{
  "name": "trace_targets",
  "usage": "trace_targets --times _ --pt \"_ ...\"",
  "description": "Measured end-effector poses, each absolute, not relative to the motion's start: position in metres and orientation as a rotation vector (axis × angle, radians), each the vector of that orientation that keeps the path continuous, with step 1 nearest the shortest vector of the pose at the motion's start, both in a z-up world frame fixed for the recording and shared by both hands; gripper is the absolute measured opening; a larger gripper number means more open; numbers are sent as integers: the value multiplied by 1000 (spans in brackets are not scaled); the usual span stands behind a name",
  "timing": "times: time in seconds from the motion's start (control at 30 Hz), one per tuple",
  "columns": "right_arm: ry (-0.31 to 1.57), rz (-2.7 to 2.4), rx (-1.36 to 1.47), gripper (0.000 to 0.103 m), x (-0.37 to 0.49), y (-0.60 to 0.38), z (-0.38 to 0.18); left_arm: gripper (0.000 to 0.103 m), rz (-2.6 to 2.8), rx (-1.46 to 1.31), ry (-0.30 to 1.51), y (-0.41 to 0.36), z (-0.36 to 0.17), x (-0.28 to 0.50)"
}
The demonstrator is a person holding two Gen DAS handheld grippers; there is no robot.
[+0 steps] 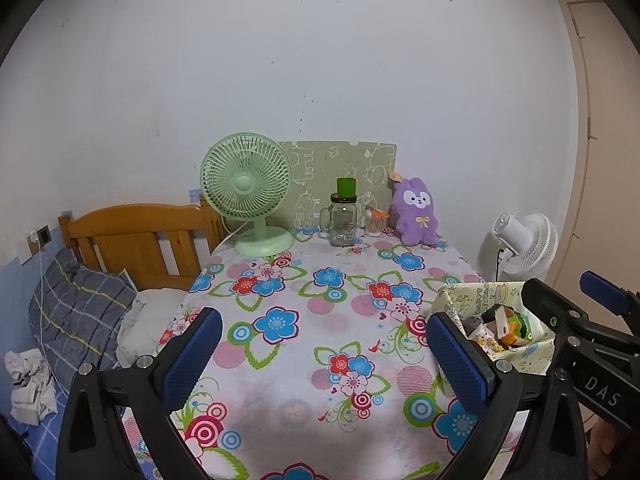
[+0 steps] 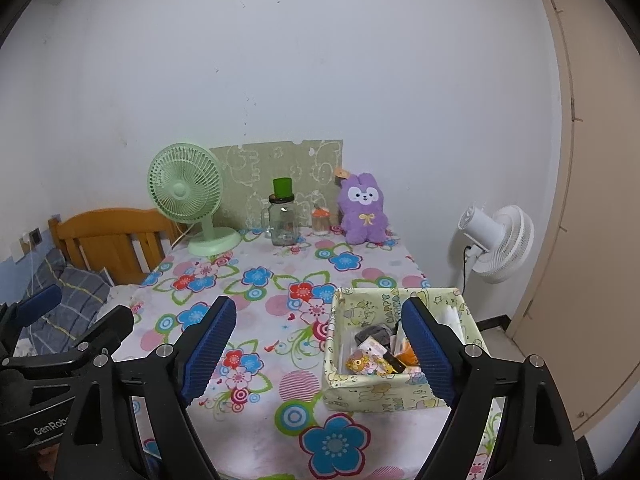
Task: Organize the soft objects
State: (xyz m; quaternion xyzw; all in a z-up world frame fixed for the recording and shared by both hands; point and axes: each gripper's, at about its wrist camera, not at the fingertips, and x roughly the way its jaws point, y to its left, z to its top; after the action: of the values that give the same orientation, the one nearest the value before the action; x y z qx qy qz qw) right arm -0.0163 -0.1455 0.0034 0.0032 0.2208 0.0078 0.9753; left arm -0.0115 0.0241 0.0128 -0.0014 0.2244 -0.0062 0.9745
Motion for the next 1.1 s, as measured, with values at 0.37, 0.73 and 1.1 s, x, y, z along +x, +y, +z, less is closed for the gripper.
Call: trace_targets --times 0.37,0.73,1.1 --pt "446 9 12 87 -16 -147 3 103 -19 -7 450 21 16 -11" --pt "449 9 14 87 -15 -149 3 103 -14 -3 448 20 16 -11" --pt "450 10 16 87 -14 -149 3 103 -13 -3 448 20 16 -11"
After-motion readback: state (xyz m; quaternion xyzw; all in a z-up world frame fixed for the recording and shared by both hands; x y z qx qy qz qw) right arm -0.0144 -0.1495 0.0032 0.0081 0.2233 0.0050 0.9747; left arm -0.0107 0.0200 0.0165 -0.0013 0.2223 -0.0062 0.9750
